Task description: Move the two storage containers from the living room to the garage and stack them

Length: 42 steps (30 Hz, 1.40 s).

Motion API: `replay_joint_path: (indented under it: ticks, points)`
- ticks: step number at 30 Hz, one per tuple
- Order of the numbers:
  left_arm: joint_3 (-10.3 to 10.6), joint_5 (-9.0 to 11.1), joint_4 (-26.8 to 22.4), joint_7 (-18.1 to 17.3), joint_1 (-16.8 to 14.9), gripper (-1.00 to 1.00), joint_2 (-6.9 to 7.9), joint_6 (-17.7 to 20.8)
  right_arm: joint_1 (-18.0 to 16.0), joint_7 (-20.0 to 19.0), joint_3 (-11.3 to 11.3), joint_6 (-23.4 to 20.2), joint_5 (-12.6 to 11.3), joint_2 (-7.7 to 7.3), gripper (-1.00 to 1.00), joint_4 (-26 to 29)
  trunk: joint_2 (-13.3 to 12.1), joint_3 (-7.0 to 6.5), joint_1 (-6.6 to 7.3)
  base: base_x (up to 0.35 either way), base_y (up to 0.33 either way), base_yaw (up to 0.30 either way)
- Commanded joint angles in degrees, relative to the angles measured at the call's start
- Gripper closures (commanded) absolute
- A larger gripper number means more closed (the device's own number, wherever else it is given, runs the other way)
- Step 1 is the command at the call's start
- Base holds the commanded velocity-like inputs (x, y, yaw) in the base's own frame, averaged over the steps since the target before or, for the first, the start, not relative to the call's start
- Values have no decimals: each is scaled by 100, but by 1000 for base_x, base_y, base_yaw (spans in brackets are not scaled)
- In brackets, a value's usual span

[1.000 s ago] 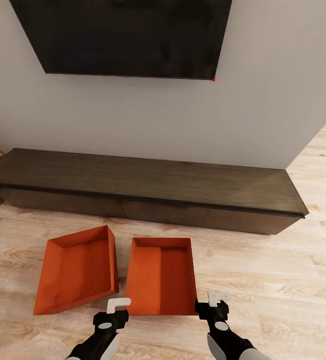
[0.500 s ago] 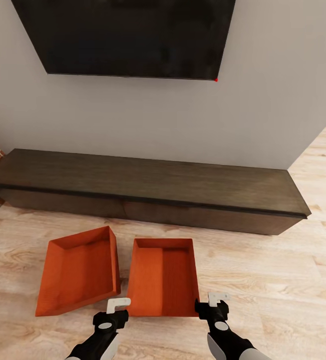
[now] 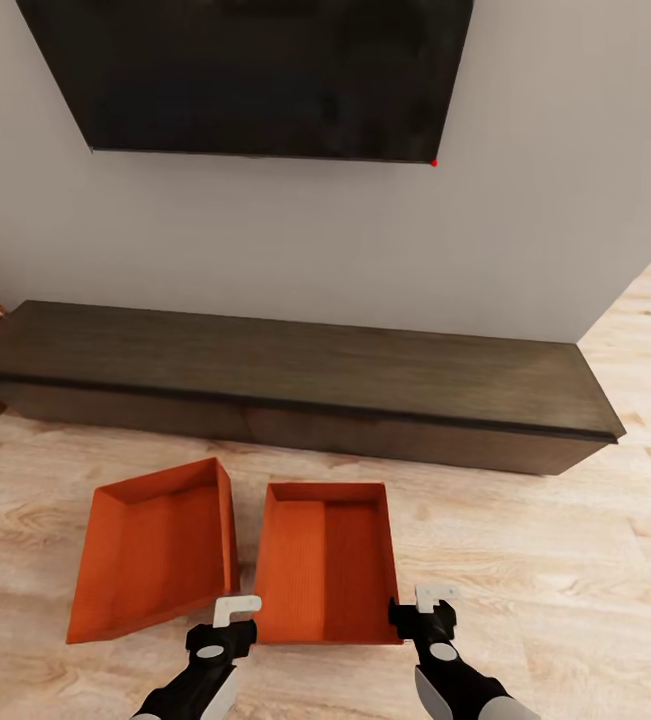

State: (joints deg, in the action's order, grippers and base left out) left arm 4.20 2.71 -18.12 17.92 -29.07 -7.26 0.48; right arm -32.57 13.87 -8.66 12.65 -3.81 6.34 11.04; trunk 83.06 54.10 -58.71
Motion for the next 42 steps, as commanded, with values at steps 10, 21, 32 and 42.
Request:
replay_joint_path:
  ticks: [10,21,32,42]
  points:
    - [44,30,-7,36,-2,-100,11,5,-4,30,-52,9,-41,-1,-100,-6,1,3,-2,194,0,0]
    - [45,28,1,36,-2,-100,5,5,-4,30,-48,18,-47,4,-100,-6,1,3,-2,5,0,0]
    - [44,31,-6,43,-2,-100,5,5,-4,35,-57,78,-56,28,-100,-11,1,3,-2,0,0,0]
    - [38,37,-14,37,-2,-100,12,5,-4,1,-57,97,-58,77,-100,-6,1,3,-2,0,0,0]
